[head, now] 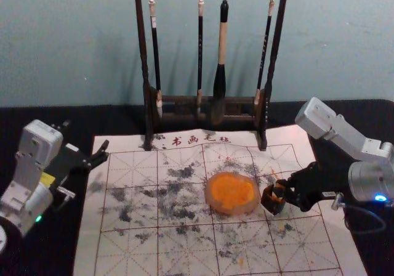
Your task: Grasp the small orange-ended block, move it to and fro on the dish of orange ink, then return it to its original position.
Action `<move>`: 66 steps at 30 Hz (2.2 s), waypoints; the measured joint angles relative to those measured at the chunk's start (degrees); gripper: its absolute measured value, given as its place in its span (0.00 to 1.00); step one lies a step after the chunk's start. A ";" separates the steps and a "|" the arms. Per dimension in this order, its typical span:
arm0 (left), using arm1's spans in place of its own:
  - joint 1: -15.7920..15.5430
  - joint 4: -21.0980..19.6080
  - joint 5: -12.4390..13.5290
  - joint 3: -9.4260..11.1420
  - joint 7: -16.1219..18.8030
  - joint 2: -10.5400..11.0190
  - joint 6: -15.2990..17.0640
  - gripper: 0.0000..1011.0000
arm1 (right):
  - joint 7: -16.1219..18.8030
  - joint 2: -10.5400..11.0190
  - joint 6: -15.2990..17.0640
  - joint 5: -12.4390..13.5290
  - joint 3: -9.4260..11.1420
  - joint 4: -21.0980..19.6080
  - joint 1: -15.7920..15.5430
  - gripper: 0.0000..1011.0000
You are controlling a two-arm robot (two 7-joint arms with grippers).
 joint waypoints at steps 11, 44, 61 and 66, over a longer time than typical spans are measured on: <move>0.00 0.00 0.00 0.00 0.00 0.00 0.00 0.99 | -0.04 0.06 0.00 0.08 0.02 -0.06 -0.03 0.08; 0.00 0.00 0.00 0.00 0.00 0.00 0.00 0.99 | -0.10 0.09 0.00 0.17 0.08 -0.11 -0.07 0.81; 0.00 0.00 0.00 0.00 0.00 0.00 0.00 0.99 | -1.03 0.08 -1.27 0.12 0.68 -0.72 -0.82 0.99; 0.00 0.00 0.00 0.00 0.00 0.00 0.00 0.99 | -7.37 -0.57 -6.27 0.19 4.84 -3.34 -4.97 0.99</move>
